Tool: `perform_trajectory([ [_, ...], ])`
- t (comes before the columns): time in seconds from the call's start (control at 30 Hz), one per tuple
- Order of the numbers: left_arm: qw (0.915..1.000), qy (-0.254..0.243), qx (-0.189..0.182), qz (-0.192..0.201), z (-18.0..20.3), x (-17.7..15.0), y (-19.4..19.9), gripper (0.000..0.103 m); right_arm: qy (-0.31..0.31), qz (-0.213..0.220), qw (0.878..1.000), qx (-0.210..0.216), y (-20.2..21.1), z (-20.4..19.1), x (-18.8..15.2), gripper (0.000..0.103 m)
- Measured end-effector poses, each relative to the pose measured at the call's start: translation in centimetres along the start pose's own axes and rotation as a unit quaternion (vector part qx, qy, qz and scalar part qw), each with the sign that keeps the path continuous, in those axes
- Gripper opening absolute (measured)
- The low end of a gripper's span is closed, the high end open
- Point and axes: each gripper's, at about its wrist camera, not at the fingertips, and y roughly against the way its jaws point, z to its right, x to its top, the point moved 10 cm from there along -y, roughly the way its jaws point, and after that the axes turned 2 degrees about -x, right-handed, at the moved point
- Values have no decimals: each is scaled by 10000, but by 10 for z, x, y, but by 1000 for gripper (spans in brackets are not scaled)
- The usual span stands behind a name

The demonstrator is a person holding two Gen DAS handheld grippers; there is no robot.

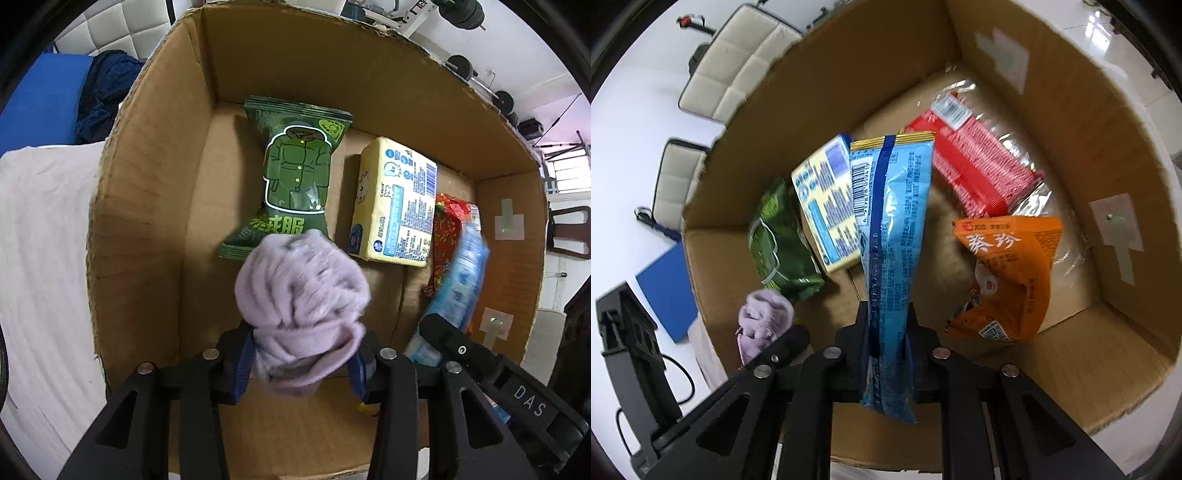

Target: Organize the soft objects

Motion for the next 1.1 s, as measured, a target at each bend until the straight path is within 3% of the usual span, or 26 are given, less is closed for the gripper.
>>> perform_trajectory([
  [0.03, 10000, 4, -10, -6, 0, -1, -1, 43, 54, -30, 10000, -56, -4, 0, 0, 20],
  [0.1, 10000, -1, -14, 21, 1, -1, 1, 52, 107, -62, 9999, -78, -7, 0, -1, 33],
  [0.23, 10000, -14, 16, 89, -1, 0, 6, 56, 201, 6, 9997, -170, -1, -1, 1, 47],
  [0.5, 9982, -188, 265, 496, -1, 0, 35, 62, 659, 143, 9960, -586, 22, 8, 3, 48],
  [0.67, 9946, -372, 511, 824, -3, -2, 52, 68, 1261, 395, 9832, -1258, 38, 19, 6, 49],
  [0.73, 9926, -425, 609, 958, -1, -4, 56, 76, 1469, 508, 9769, -1466, 46, 24, 6, 60],
  [0.8, 9906, -462, 726, 1065, -3, -6, 61, 89, 1678, 632, 9698, -1655, 52, 27, 8, 79],
  [0.93, 9876, -485, 843, 1233, -2, -9, 66, 97, 2061, 902, 9534, -2010, 64, 30, 9, 90],
  [1.0, 9868, -470, 874, 1280, -2, -11, 69, 98, 2110, 959, 9507, -2062, 68, 31, 10, 103],
  [1.1, 9854, -446, 903, 1370, -3, -15, 77, 98, 2098, 1032, 9501, -2067, 78, 35, 9, 103],
])
